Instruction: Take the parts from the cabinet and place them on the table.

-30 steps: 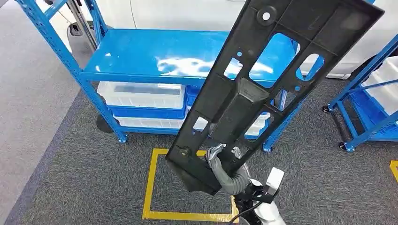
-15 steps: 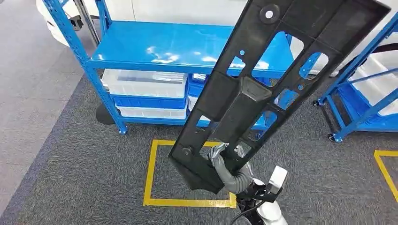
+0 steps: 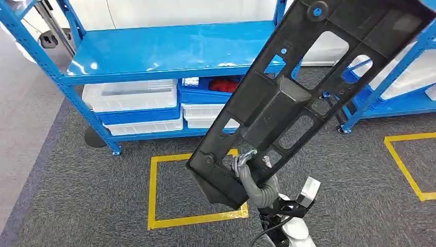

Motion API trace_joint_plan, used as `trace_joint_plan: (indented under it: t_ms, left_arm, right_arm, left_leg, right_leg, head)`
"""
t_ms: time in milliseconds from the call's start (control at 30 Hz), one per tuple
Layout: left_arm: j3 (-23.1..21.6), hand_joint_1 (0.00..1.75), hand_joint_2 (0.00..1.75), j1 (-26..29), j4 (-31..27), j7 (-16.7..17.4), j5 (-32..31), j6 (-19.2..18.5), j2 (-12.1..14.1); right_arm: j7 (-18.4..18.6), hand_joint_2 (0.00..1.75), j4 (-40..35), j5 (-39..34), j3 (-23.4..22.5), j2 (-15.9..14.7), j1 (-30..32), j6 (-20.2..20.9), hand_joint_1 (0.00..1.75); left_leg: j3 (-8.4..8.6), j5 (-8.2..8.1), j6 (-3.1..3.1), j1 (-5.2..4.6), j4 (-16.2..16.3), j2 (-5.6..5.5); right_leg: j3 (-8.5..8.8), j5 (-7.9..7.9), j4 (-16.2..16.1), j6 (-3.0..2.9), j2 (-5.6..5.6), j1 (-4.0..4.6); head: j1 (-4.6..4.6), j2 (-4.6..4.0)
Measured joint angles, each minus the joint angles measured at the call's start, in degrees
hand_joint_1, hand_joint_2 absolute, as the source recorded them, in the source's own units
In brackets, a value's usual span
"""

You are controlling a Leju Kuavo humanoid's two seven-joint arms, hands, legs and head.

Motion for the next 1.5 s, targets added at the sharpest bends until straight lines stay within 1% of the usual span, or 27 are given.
trace_joint_plan:
  t_ms: [33, 67, 100, 200, 233, 267, 333, 400, 433, 467, 533, 567, 600, 733, 800, 833, 900, 933, 967, 1033, 1067, 1100, 1233, 1333, 1400, 1433, 1500]
  left_arm:
    - [0.0, 0.0, 1.75, 0.3, 0.0, -0.2, 0.0, 0.0, 0.1]
    - [0.0, 0.0, 1.75, 0.5, 0.0, -0.3, 0.0, 0.0, 0.2]
    - [0.0, 0.0, 1.75, 0.7, 0.0, -0.6, 0.0, 0.0, 0.2]
    - [0.0, 0.0, 1.75, 0.6, 0.0, -0.9, 0.0, 0.2, 0.2]
    - [0.0, 0.0, 1.75, 0.6, 0.0, -1.1, 0.0, 0.3, 0.0]
    - [0.0, 0.0, 1.75, 0.7, 0.0, -1.2, 0.0, 0.4, -0.1]
    - [0.1, 0.0, 1.75, 1.1, 0.0, -1.2, 0.5, 0.6, 0.0]
    - [0.1, 0.0, 1.75, 1.3, 0.0, -1.1, 0.5, 0.5, 0.0]
    - [0.2, 0.0, 1.75, 1.4, 0.0, -0.8, 0.5, 0.5, 0.0]
    - [0.2, 0.0, 1.75, 1.5, 0.0, -0.5, 0.5, 0.4, 0.0]
    - [0.2, 0.0, 1.75, 1.5, 0.0, 0.0, 0.5, 0.1, -0.1]
    - [0.2, 0.0, 1.75, 1.6, 0.0, 0.4, 0.5, -0.2, -0.2]
    - [0.2, 0.0, 1.75, 1.6, 0.0, 0.6, 0.5, -0.5, -0.2]
    - [0.2, 0.0, 1.75, 1.7, 0.0, 0.0, 0.6, -1.6, -0.5]
    - [0.2, 0.0, 1.75, 2.1, 0.0, -1.6, 0.8, -2.2, -0.7]
    - [0.3, 0.0, 1.75, 2.1, 0.0, -2.1, 1.1, -2.3, -0.8]
    - [0.4, 0.0, 1.75, 1.8, 0.0, -3.0, 1.2, -2.4, -0.9]
    - [0.5, 0.0, 1.75, 1.7, 0.0, -3.3, 1.3, -2.4, -0.9]
    - [0.5, 0.0, 1.75, 1.7, 0.0, -3.4, 1.3, -2.3, -1.0]
    - [0.5, 0.0, 1.75, 2.0, 0.0, -2.9, 1.3, -1.8, -1.2]
    - [0.5, 0.0, 1.75, 2.3, 0.0, -2.5, 1.3, -1.5, -1.4]
    - [0.5, 0.0, 1.75, 2.5, 0.0, -2.3, 1.4, -1.5, -1.4]
    - [0.6, 0.0, 1.75, 2.3, 0.0, -2.2, 1.6, -1.3, -1.9]
    - [0.7, 0.0, 1.75, 2.5, 0.0, -2.0, 1.7, -1.2, -2.3]
    - [0.7, 0.0, 1.75, 2.6, 0.0, -1.7, 1.9, -1.0, -2.3]
    - [0.8, 0.0, 1.75, 2.6, 0.0, -1.7, 2.1, -1.0, -2.3]
    - [1.0, 0.0, 1.75, 2.5, 0.0, -1.6, 2.3, -0.8, -2.3]
  right_arm:
    - [0.2, 1.75, 0.0, -0.1, 0.0, 0.2, 0.0, 0.2, 1.75]
    - [0.2, 1.75, 0.0, -0.2, -0.1, 0.3, 0.0, 0.4, 1.75]
    - [0.3, 1.75, 0.0, -0.2, -0.1, 0.5, -0.1, 0.5, 1.75]
    - [0.5, 1.75, 0.0, -0.2, -0.2, 0.6, 0.2, 0.6, 1.75]
    - [0.6, 1.75, 0.0, -0.2, -0.3, 0.6, 0.2, 0.7, 1.75]
    - [0.6, 1.75, 0.0, -0.2, -0.4, 0.6, 0.4, 0.9, 1.75]
    - [0.7, 1.75, 0.4, -0.5, -0.4, 0.6, 0.2, 1.6, 1.75]
    - [0.8, 1.75, 1.1, -0.5, -0.4, 0.6, 0.3, 1.4, 1.75]
    - [0.8, 1.75, 1.4, -0.3, -0.4, 0.6, 0.6, 1.2, 1.75]
    - [0.8, 1.75, 1.6, -0.2, -0.5, 0.6, 0.9, 1.2, 1.75]
    - [0.9, 1.75, 1.7, 0.0, -0.6, 0.6, 1.1, 0.8, 1.75]
    - [1.1, 1.75, 1.6, 0.1, -0.8, 0.6, 1.1, 0.5, 1.75]
    - [1.4, 1.75, 1.5, 0.3, -0.9, 0.6, 1.1, 0.5, 1.75]
    - [2.0, 1.75, 1.0, 0.4, -1.4, 0.5, 2.0, 0.6, 1.75]
    - [2.2, 1.75, 0.7, 0.7, -1.5, 0.5, 2.0, 0.7, 1.75]
    - [2.3, 1.75, 0.5, 0.9, -1.5, 0.6, 2.0, 0.7, 1.75]
    - [2.6, 1.75, 0.5, 1.2, -1.5, 0.5, 2.1, 0.8, 1.75]
    - [2.7, 1.75, 0.5, 1.4, -1.6, 0.5, 2.2, 0.8, 1.75]
    - [2.7, 1.75, 0.5, 1.4, -1.6, 0.5, 2.2, 0.9, 1.75]
    - [2.8, 1.75, 0.5, 1.7, -1.6, 0.5, 2.2, 1.0, 1.75]
    - [2.8, 1.75, 0.4, 1.7, -1.6, 0.5, 2.2, 1.0, 1.75]
    - [2.8, 1.75, 0.4, 1.8, -1.6, 0.5, 2.1, 1.1, 1.75]
    - [2.9, 1.75, 0.2, 2.0, -1.8, 0.4, 2.3, 1.4, 1.75]
    - [2.8, 1.75, 0.0, 2.1, -1.9, 0.3, 2.0, 1.5, 1.75]
    - [2.9, 1.75, 0.0, 2.1, -1.9, 0.3, 2.0, 1.6, 1.75]
    - [2.9, 1.75, 0.0, 2.2, -1.9, 0.3, 1.9, 1.6, 1.75]
    - [2.9, 1.75, 0.1, 2.2, -1.9, 0.3, 1.9, 1.6, 1.75]
  left_leg:
    - [3.04, 2.52, 0.22, 0.18, -5.9, -1.11]
    - [4.56, 2.04, 0.53, 0.29, -9.0, -3.59]
    - [5.22, 1.95, 0.53, 0.29, -9.8, -4.57]
    - [4.78, 1.91, 0.87, 0.02, -10.3, -3.38]
    - [4.89, 2.44, 1.47, 0.73, -11.2, -2.53]
    - [5.05, 2.7, 1.82, 0.69, -11.5, -1.84]
    - [4.77, 2.88, 2.29, 0.57, -11.5, -0.45]
    - [4.55, 2.88, 2.31, 0.41, -11.5, 0.82]
    - [4.53, 2.88, 2.31, 0.41, -11.4, 1.45]
    - [4.57, 2.83, 2.26, 0.41, -11.4, 2.11]
    - [4.79, 2.59, 1.93, 0.41, -11.2, 3.19]
    - [4.94, 2.38, 1.63, 0.24, -11.1, 3.54]
    - [4.78, 2.14, 1.26, -0.24, -10.8, 3.99]
    - [5.27, 1.84, 0.19, -0.33, -11.0, 5.89]
    - [3.84, -1.18, -0.32, 0.15, -7.4, 1.59]
    - [1.98, -3.61, -0.4, 0.14, -3.1, 0.56]
    - [-1.85, -7.27, -0.54, 0.1, 5.9, -0.01]
    - [-2.62, -7.35, -0.49, 0.1, 8.0, -0.02]
    - [-1.96, -5.85, -0.4, 0.11, 6.8, -0.05]
    - [1.97, -0.23, -0.14, 0.26, -2.2, -0.52]
    - [3.89, 2.34, 0.04, 0.47, -7.3, -2.61]
    - [4.03, 1.57, 0.21, 0.58, -8.2, -5.49]
    - [4.39, 1.42, 1.23, 0.39, -10.0, -3.91]
    - [4.71, 1.88, 2.26, 0.56, -10.6, -1.62]
    - [4.67, 1.8, 2.39, 0.32, -10.6, -0.02]
    - [4.68, 1.79, 2.39, 0.25, -10.6, 0.72]
    - [4.87, 1.58, 2.36, 0.2, -10.6, 2.05]
  right_leg:
    - [-0.08, -0.03, 0.3, 0.1, 0.77, 0.0]
    - [-0.42, 0.0, 0.4, 0.32, 1.2, -0.15]
    - [-1.02, 0.31, 0.6, 0.83, 1.83, -0.01]
    - [-1.63, 1.14, 0.4, 2.07, 3.2, -0.34]
    - [-1.68, 1.18, 0.5, 2.41, 3.75, 0.15]
    - [-2.3, 0.21, 1.4, 2.57, 1.67, 0.13]
    - [-6.05, -4.24, 9.2, 3.06, -1.3, -0.16]
    - [-9.68, -7.04, 16.9, 3.54, -1.9, -0.5]
    - [-10.19, -6.85, 18.1, 3.67, -2.01, -0.61]
    - [-9.18, -5.24, 16.3, 3.76, -2.26, -0.75]
    - [-3.73, -0.35, 6.4, 3.58, -3.53, -0.85]
    - [-1.16, 0.77, 1.5, 3.23, -5.97, -0.61]
    - [-0.86, 0.03, 0.7, 2.7, -6.89, 0.16]
    - [-1.49, 0.29, 0.6, 1.18, -4.41, -0.09]
    - [-1.46, 0.64, 0.3, 0.22, -3.3, -0.43]
    - [-1.55, 0.68, 0.3, 0.02, -2.88, -0.4]
    - [-1.62, 0.73, 0.3, -0.04, -1.67, -0.23]
    - [-1.59, 0.73, 0.4, -0.04, -0.97, -0.19]
    - [-1.53, 0.73, 0.4, -0.04, -0.18, -0.19]
    - [-1.47, 0.68, 0.8, 0.11, 1.57, -0.23]
    - [-1.69, 0.58, 1.0, 0.35, 2.3, -0.28]
    - [-2.09, 0.73, 1.4, 0.73, 2.85, -0.05]
    - [-3.54, 1.83, 1.2, 2.57, 5.09, -0.38]
    - [-6.25, -2.06, 7.1, 3.06, -1.09, -0.16]
    - [-10.82, -5.95, 16.5, 3.45, -1.92, -0.44]
    - [-12.08, -6.33, 19.2, 3.58, -1.99, -0.57]
    - [-10.1, -3.37, 15.5, 3.53, -2.39, -0.65]
  head:
    - [0.0, 0.0]
    - [0.02, 0.0]
    - [0.0, 0.0]
    - [0.0, 0.0]
    - [0.0, 0.0]
    - [0.02, 0.0]
    - [0.02, 0.0]
    - [0.02, 0.0]
    - [0.02, 0.0]
    - [0.02, 0.0]
    - [0.02, 0.0]
    - [0.02, 0.0]
    - [0.02, 0.0]
    - [0.02, 0.0]
    - [0.0, 0.0]
    - [0.02, 0.0]
    - [0.0, 0.0]
    - [0.02, 0.0]
    - [0.02, 0.0]
    - [0.0, 0.0]
    - [0.0, 0.0]
    - [0.02, 0.0]
    - [0.02, 0.0]
    - [0.02, 0.0]
    - [0.02, 0.0]
    - [0.02, 0.0]
    - [0.02, 0.0]
